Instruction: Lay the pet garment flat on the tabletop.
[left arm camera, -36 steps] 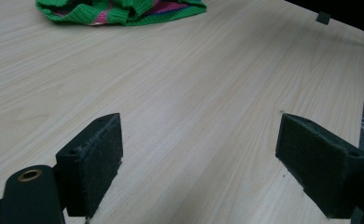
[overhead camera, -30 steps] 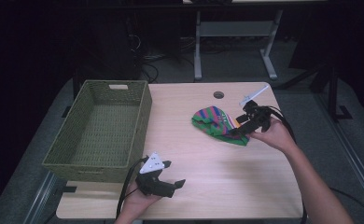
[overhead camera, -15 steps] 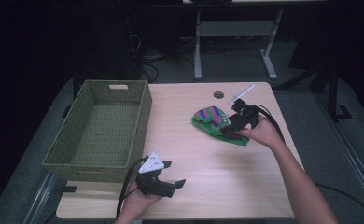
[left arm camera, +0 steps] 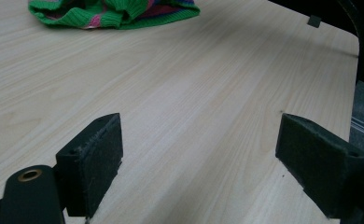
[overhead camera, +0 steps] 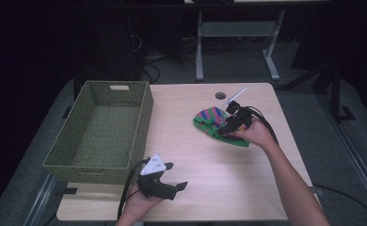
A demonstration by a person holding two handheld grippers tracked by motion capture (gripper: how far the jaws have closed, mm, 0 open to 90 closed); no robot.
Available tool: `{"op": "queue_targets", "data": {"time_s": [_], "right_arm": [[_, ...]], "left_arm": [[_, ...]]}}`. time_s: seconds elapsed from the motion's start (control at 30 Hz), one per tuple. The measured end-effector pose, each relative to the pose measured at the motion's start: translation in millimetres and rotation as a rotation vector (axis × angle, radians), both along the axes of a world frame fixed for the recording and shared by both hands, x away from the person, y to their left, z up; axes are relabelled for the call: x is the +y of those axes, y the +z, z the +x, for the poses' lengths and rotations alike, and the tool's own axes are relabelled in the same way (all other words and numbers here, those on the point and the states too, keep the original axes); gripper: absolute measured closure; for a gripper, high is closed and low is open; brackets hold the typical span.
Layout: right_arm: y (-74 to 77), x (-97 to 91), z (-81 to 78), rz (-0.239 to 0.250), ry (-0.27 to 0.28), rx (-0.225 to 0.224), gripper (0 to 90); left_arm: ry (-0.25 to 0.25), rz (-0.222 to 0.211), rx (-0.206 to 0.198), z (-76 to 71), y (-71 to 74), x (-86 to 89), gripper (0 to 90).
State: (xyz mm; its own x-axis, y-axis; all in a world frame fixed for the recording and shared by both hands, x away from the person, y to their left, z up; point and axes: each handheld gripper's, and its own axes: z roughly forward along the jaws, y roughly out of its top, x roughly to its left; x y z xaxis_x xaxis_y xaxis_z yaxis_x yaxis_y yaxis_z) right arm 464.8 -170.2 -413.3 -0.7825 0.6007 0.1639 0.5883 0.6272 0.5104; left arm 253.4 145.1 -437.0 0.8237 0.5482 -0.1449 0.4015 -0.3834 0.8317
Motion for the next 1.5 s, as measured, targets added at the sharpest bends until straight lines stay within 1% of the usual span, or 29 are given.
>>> {"op": "queue_targets", "data": {"time_s": [0.1, 0.2, 0.23, 0.3, 0.33, 0.4, 0.43, 0.5, 0.57, 0.6, 0.63, 0.67, 0.7, 0.73, 0.77, 0.8, 0.83, 0.87, 0.93, 1.03, 1.1, 1.13, 1.17, 1.2, 1.37, 1.5], "right_arm": [[-3.9, -0.2, 3.5, -0.006, -0.015, 0.012, 20.6], [-7.7, 0.5, 7.6, -0.011, -0.039, 0.013, 20.6], [-9.9, 1.5, 9.6, -0.018, -0.054, 0.008, 21.2], [-11.7, 2.5, 10.7, -0.025, -0.059, 0.002, 21.5], [-13.5, 4.2, 11.2, -0.037, -0.063, 0.006, 21.6], [-18.6, 8.4, 12.2, -0.087, -0.067, -0.002, 22.9], [-22.7, 10.1, 13.4, -0.104, -0.085, 0.002, 23.3], [-24.8, 10.4, 14.2, -0.108, -0.085, 0.010, 23.9], [-31.1, 13.4, 14.4, -0.140, -0.091, 0.016, 24.7], [-33.7, 15.0, 14.0, -0.154, -0.091, 0.011, 24.6], [-34.2, 17.0, 13.7, -0.159, -0.095, -0.004, 25.7], [-34.2, 17.0, 13.7, -0.159, -0.095, -0.004, 25.7], [-34.0, 17.6, 13.2, -0.166, -0.100, -0.007, 28.1], [-34.0, 17.6, 13.2, -0.166, -0.100, -0.007, 28.1], [-34.0, 16.4, 12.3, -0.164, -0.100, -0.011, 31.3], [-34.0, 16.4, 12.3, -0.164, -0.100, -0.011, 31.3], [-33.9, 14.8, 10.8, -0.159, -0.104, -0.019, 34.5], [-33.9, 14.8, 10.8, -0.159, -0.104, -0.019, 34.5], [-33.4, 12.9, 10.7, -0.156, -0.106, -0.018, 38.7], [-33.1, 11.6, 10.3, -0.154, -0.118, -0.018, 42.5], [-32.6, 10.5, 7.9, -0.147, -0.126, -0.025, 50.4], [-32.6, 10.5, 7.9, -0.147, -0.126, -0.025, 50.4], [-32.8, 9.4, 7.8, -0.141, -0.126, -0.028, 52.3], [-32.9, 8.0, 7.2, -0.132, -0.134, -0.030, 56.4], [-33.1, 5.2, 5.9, -0.110, -0.135, -0.031, 65.6], [-33.7, 0.3, 6.9, -0.079, -0.165, -0.020, 70.6]], "left_arm": [[-0.002, 0.002, 0.000, 0.1, -0.2, -0.4, 14.5], [-0.004, 0.004, 0.003, 0.1, -0.4, -1.4, 14.5], [-0.005, 0.003, 0.002, -0.2, -0.2, -1.9, 14.5], [-0.007, 0.004, -0.001, -0.1, -0.3, -2.0, 14.5], [-0.008, 0.004, 0.000, 0.0, -0.5, -2.3, 14.5], [-0.009, 0.006, 0.002, 0.1, -1.0, -2.6, 14.5], [-0.009, 0.005, 0.001, -0.1, -0.7, -2.4, 14.5], [-0.011, 0.005, 0.000, -0.2, -0.3, -2.2, 14.5], [-0.014, 0.003, -0.002, 0.0, 0.0, -1.6, 14.5], [-0.015, 0.001, -0.001, 0.0, -0.1, -1.6, 14.5], [-0.016, 0.003, -0.002, 0.0, -0.3, -1.9, 14.5], [-0.016, 0.003, -0.002, 0.0, -0.3, -1.9, 14.5], [-0.015, 0.004, 0.001, -0.2, -0.4, -2.5, 14.6], [-0.016, 0.005, 0.001, -0.2, -0.5, -2.7, 14.6], [-0.018, -0.003, 0.005, -0.2, -0.5, -3.3, 14.5], [-0.018, -0.003, 0.005, -0.2, -0.5, -3.3, 14.5], [-0.018, -0.008, 0.008, -0.1, -0.6, -3.7, 14.5], [-0.020, -0.006, 0.009, 0.0, -0.7, -4.0, 14.5], [-0.021, -0.003, 0.012, -0.5, -0.9, -4.7, 14.5], [-0.022, -0.002, 0.007, -1.4, -0.7, -4.7, 14.6], [-0.022, -0.004, 0.010, -1.3, -0.7, -4.7, 14.6], [-0.022, -0.001, 0.008, -1.2, -0.7, -4.6, 14.6], [-0.027, 0.008, 0.006, -1.1, -0.7, -4.3, 14.6], [-0.026, 0.009, 0.006, -1.1, -0.7, -4.3, 14.6], [-0.019, 0.007, 0.009, 0.2, -1.5, -4.3, 14.6], [-0.020, 0.009, 0.003, -0.1, -1.4, -3.4, 14.5]]}}
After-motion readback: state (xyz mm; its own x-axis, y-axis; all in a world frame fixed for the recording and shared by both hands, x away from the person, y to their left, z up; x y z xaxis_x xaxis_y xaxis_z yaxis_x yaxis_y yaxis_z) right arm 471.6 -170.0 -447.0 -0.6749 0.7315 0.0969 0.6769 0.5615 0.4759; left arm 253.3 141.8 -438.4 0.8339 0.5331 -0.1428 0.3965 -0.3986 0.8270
